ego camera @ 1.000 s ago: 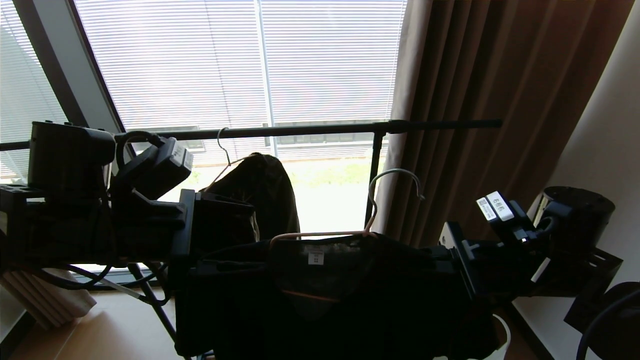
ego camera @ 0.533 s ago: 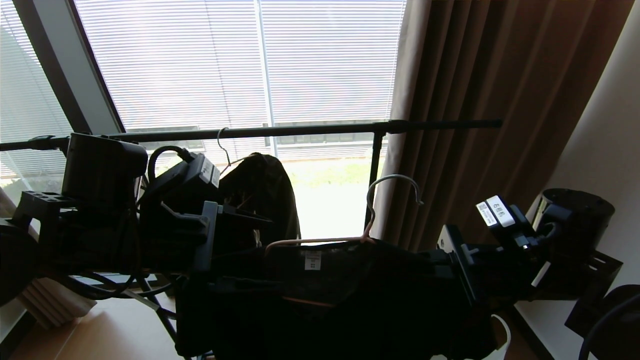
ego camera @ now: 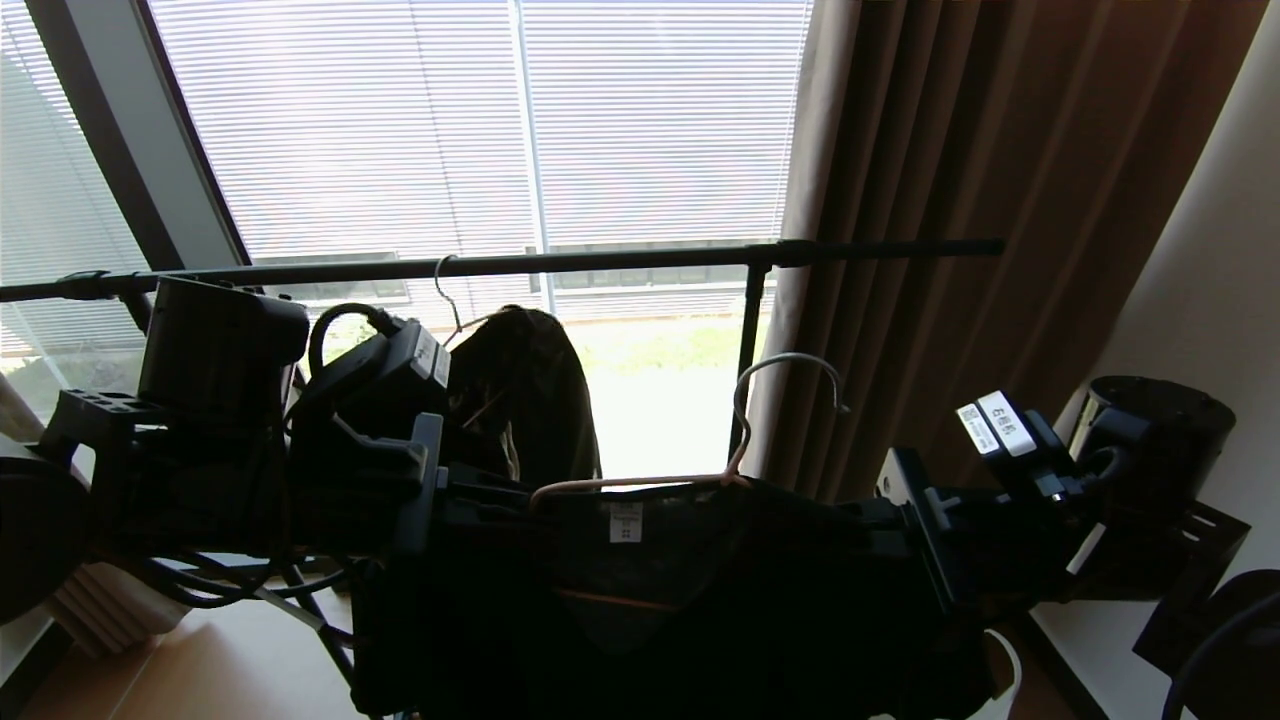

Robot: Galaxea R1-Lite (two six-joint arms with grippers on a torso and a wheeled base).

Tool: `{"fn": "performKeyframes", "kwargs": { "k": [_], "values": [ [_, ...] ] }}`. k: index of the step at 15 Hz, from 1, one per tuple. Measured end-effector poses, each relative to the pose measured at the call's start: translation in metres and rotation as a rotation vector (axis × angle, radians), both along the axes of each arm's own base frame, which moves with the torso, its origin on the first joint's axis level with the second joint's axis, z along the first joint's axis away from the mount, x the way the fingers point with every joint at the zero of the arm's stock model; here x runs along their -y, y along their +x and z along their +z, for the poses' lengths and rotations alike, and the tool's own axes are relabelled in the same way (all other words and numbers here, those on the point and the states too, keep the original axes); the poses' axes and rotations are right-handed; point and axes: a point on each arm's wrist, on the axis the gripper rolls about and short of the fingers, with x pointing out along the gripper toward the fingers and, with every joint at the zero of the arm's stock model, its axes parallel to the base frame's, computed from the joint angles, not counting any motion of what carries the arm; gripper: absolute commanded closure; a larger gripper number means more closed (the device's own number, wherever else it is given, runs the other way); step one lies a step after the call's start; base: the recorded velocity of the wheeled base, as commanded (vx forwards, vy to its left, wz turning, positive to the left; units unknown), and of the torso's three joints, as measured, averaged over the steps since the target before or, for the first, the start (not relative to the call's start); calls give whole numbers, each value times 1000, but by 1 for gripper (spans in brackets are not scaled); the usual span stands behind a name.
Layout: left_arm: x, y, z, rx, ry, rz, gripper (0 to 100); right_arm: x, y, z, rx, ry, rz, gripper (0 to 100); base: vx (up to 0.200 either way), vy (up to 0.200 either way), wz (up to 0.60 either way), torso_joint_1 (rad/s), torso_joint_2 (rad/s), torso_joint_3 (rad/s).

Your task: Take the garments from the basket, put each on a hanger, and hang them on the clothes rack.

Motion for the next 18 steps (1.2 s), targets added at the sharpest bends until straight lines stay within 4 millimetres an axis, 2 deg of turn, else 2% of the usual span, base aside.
{"fn": "performKeyframes", "kwargs": {
  "k": [6, 7, 12, 18],
  "values": [
    [-3, -3, 1, 3, -1, 6, 100, 0, 2, 1, 6, 1, -19, 100, 0, 0, 0, 0, 0, 0],
    [-3, -4, 1, 4, -2, 7, 100, 0, 2, 1, 6, 1, -19, 0, 0, 0, 0, 0, 0, 0],
    [-12, -7, 5, 21, -9, 36, 100, 2, 3, 0, 23, -7, -28, 0, 0, 0, 0, 0, 0, 0],
    [-29, -23, 7, 32, -25, 67, 100, 12, 18, -2, 36, -9, -83, 0, 0, 0, 0, 0, 0, 0]
  ]
}}
